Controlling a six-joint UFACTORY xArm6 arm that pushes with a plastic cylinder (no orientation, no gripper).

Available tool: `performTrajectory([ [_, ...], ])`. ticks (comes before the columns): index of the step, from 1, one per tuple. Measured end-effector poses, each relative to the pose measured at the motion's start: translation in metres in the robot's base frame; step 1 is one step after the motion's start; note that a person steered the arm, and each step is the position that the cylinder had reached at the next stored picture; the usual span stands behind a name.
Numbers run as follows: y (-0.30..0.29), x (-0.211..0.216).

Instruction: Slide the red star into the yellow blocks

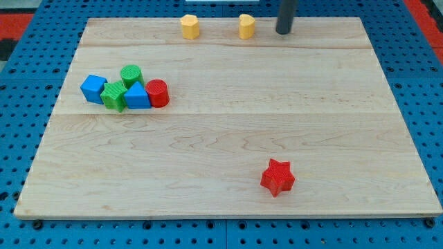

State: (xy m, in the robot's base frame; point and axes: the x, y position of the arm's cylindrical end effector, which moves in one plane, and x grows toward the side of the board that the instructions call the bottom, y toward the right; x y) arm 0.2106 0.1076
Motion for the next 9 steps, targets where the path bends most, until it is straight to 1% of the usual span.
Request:
performTrajectory([
  [1,-0.049,-0.008],
  [2,-0.096,0.011],
  [3,-0.004,0.092],
  [4,0.025,0.229],
  [5,0.069,0.329],
  [6,0.008,0.357],
  [7,0.026,0.358],
  [8,0.001,0.381],
  [9,-0.074,0.363],
])
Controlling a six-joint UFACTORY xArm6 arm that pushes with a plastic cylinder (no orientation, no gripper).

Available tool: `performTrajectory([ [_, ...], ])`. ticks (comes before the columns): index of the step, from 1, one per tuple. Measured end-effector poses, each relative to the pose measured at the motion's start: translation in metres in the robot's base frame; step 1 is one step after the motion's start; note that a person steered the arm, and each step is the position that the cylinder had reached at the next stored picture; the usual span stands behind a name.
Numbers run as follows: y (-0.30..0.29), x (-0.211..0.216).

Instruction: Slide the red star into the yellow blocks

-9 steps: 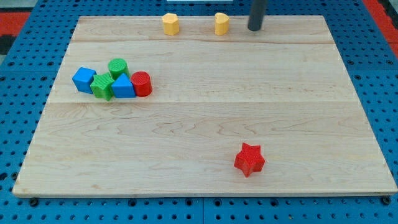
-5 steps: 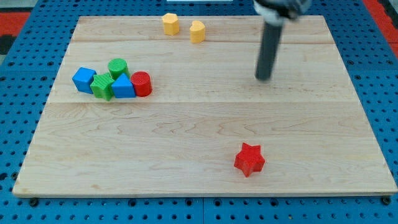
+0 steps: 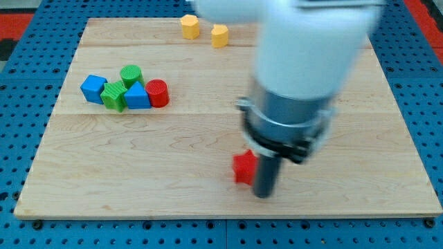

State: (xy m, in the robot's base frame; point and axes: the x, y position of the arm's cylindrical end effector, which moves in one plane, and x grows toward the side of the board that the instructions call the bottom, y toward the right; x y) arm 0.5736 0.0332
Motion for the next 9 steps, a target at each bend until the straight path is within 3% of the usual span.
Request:
performTrajectory([
  [1,-0.04,-0.068],
  [3,-0.076,-0.061],
  [4,-0.101,-0.09],
  [6,-0.053,-0.163],
  [8,-0.007,-0.209],
  [9,-0.02,-0.204],
])
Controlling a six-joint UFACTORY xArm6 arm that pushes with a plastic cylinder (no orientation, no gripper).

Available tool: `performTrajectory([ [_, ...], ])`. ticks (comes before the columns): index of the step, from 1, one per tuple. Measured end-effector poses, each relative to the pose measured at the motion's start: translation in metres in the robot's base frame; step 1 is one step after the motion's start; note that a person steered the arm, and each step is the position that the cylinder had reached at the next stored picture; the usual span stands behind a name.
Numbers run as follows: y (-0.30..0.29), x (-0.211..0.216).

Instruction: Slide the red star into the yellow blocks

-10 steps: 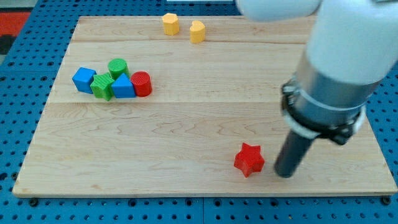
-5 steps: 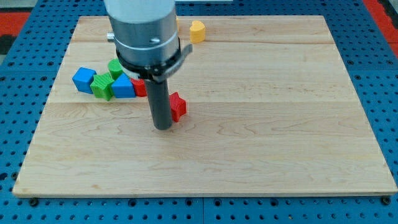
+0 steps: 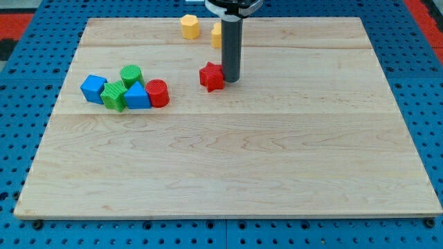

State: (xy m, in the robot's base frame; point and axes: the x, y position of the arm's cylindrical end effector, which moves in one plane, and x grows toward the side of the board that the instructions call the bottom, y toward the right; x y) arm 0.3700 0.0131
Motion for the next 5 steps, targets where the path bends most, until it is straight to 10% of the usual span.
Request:
performTrajectory([
  [1,0.019,0.037],
  [3,-0.036,-0.07],
  [5,-0.009,-0.023],
])
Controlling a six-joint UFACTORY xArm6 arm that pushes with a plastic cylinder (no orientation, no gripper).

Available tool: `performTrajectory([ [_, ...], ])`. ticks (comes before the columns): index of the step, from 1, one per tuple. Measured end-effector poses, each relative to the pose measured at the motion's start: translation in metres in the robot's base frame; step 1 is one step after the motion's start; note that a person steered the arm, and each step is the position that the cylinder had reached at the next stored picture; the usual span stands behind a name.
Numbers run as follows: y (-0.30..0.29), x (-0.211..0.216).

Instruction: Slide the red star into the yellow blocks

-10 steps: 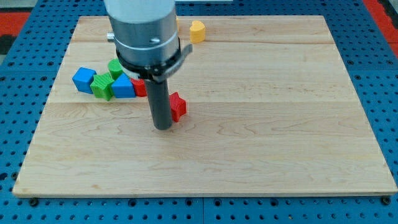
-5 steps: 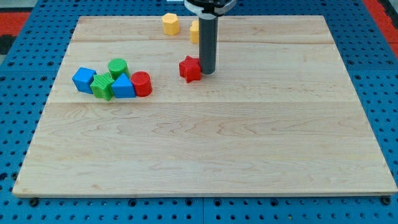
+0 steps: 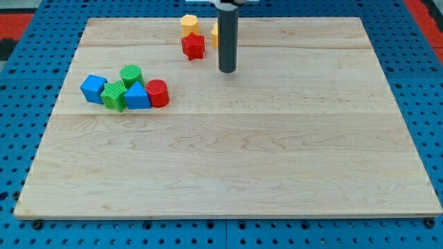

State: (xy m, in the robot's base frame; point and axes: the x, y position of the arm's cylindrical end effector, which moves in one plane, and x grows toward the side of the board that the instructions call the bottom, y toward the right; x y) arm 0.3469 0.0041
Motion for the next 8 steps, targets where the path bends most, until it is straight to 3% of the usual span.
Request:
performTrajectory([
  [1,-0.063,-0.022],
  [2,-0.087,-0.038],
  [5,-0.068,-0.08],
  [7,-0.202,-0.126],
  [8,-0.166,-0.147],
])
